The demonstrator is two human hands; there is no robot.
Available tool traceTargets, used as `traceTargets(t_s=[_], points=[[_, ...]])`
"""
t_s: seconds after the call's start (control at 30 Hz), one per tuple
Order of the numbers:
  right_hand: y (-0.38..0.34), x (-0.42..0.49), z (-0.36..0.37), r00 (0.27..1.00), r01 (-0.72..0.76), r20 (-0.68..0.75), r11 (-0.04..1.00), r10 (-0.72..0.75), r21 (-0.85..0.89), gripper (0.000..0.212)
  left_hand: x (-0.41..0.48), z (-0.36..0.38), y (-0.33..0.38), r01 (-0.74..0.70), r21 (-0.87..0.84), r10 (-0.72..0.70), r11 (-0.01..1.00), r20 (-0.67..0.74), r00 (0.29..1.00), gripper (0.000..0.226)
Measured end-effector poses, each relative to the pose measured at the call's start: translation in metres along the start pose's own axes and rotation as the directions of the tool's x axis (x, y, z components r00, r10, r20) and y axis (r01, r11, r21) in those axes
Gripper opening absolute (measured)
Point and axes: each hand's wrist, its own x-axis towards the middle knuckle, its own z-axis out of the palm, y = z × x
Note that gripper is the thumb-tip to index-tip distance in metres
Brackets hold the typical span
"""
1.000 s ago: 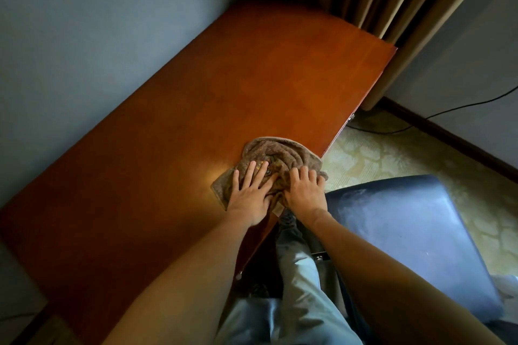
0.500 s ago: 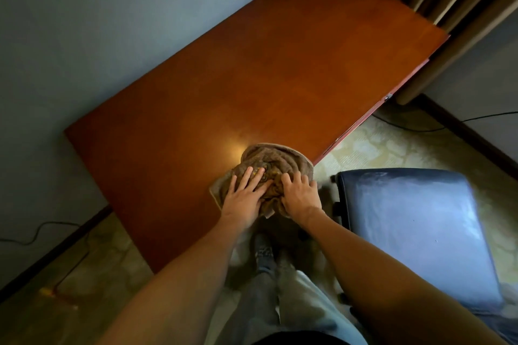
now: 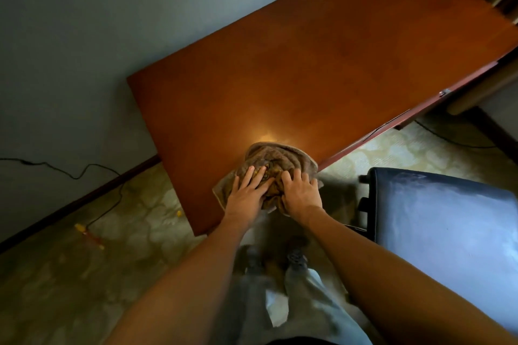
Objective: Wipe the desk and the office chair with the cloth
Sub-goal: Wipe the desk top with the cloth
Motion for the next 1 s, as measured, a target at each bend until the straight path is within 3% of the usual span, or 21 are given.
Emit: traceTargets(t_s=[0.2,0.37,0.6,0.8,1.0], points=[[-0.052,-0.019,0.015,0.999,0.035,-0.015,0.999,-0.035,-0.017,0.065,-0.04,0.03,-0.039,0.033,-0.021,-0.034,0.999,-0.042,0.999,0.09],[-0.117,-0.043,0.036,0.998,0.052,-0.02,0.998,-0.053,-0.028,0.055,-0.086,0.043,-0.079,0.016,-0.096,-0.019,0.995,-0.025,1.0,0.069],[-0.18,-0.093,0.057,0.996,0.087,0.0,0.996,-0.087,-0.01,0.053,-0.147,0.047,-0.12,-0.034,-0.074,0.038,0.997,0.044,0.998,0.064],[-0.201,-0.123,0.043,0.974,0.196,-0.104,0.978,-0.203,-0.076,0.041,-0.187,0.042,-0.135,-0.02,-0.005,0.019,1.0,-0.119,0.993,0.035],[-0.187,-0.144,0.021,0.94,0.218,-0.248,0.972,-0.234,-0.093,0.032,-0.203,0.023,-0.114,-0.049,0.004,0.049,0.999,-0.236,0.97,0.045]])
